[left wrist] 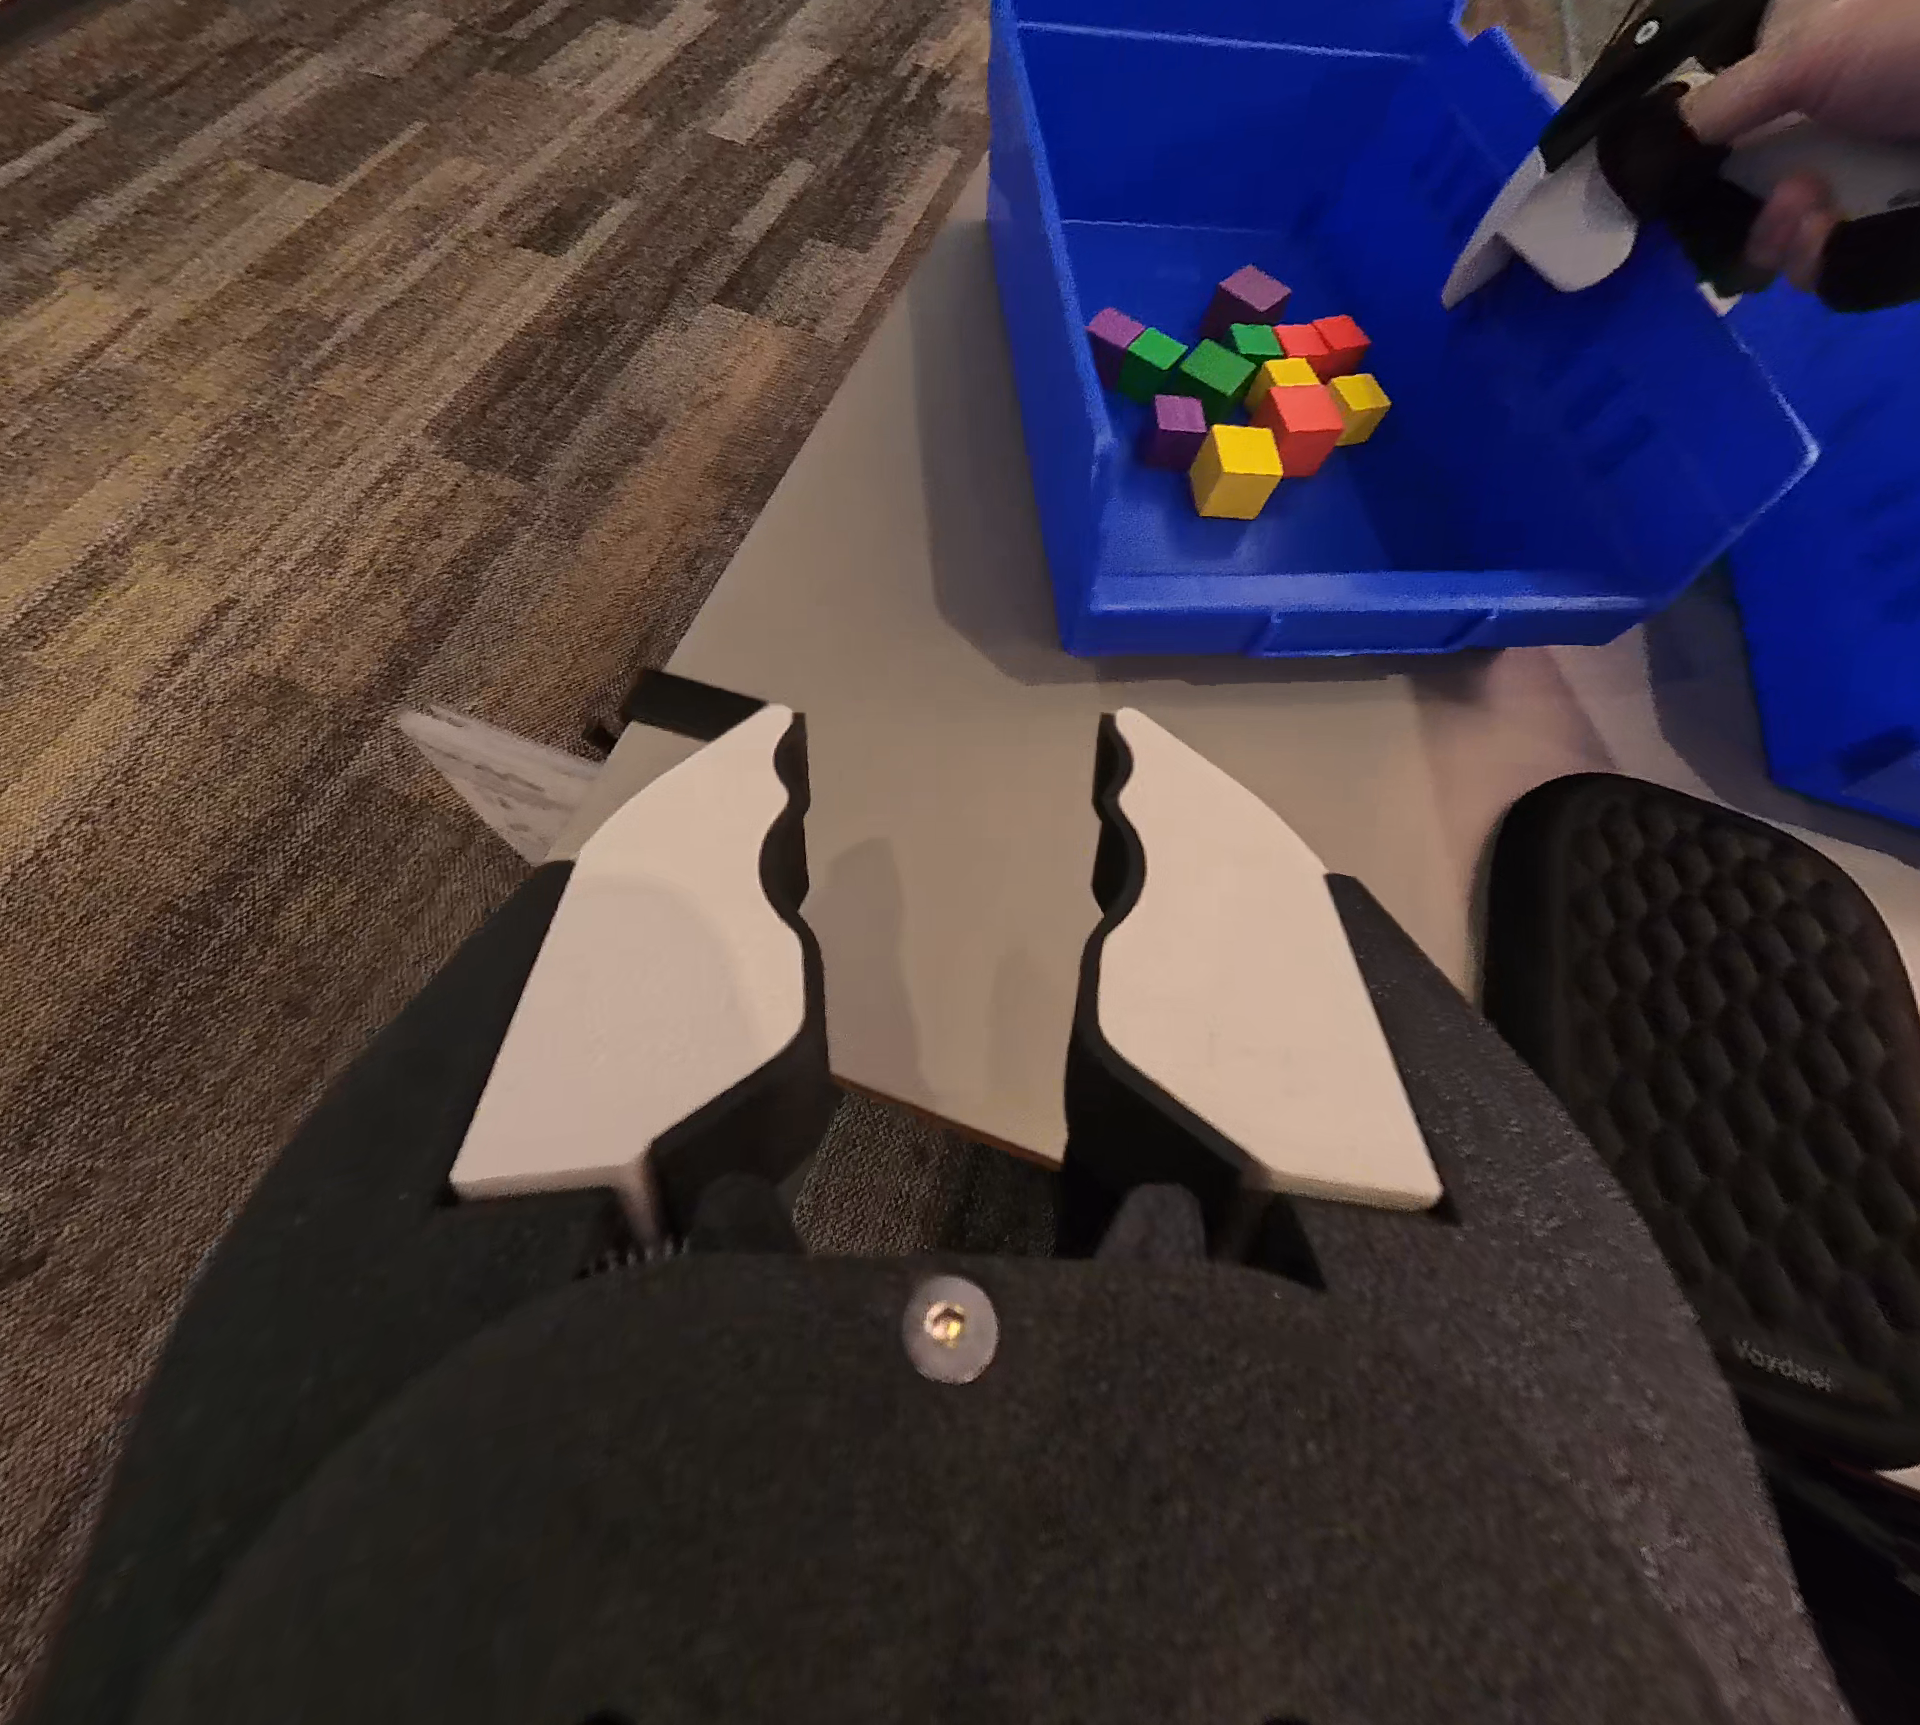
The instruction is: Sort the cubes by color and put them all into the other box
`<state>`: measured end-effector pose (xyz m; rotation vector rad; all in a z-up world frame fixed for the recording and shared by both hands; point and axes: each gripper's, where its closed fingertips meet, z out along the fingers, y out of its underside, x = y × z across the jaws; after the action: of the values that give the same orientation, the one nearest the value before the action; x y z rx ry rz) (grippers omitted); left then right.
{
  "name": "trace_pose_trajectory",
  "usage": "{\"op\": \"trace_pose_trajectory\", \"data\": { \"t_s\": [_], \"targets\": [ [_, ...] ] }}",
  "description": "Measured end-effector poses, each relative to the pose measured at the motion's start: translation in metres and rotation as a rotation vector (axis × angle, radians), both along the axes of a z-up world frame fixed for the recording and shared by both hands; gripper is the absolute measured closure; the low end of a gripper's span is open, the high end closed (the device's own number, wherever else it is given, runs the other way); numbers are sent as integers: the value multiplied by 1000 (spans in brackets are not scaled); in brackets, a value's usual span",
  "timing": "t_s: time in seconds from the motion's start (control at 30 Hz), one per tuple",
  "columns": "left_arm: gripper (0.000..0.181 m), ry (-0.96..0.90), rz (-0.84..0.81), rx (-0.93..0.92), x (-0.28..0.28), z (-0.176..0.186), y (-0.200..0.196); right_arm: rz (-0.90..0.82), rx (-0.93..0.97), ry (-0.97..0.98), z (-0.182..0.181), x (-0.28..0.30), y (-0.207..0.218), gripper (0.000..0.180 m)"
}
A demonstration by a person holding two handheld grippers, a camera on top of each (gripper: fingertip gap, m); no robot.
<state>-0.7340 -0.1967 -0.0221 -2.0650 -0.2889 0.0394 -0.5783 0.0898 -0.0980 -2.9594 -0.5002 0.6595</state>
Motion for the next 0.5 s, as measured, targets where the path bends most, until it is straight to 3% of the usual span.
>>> {"op": "trace_pose_trajectory", "data": {
  "t_s": [0.13,0.33,0.5],
  "targets": [
    [122,-16,-20,42,9,9,19,56,132,-3,26,3,12,160],
    [124,-103,39,5,-1,-7,72,173,592,-57,109,38,39,140],
    [127,-53,-18,-43,19,-6,112,301,658,31,135,87,-1,136]
  ]
}}
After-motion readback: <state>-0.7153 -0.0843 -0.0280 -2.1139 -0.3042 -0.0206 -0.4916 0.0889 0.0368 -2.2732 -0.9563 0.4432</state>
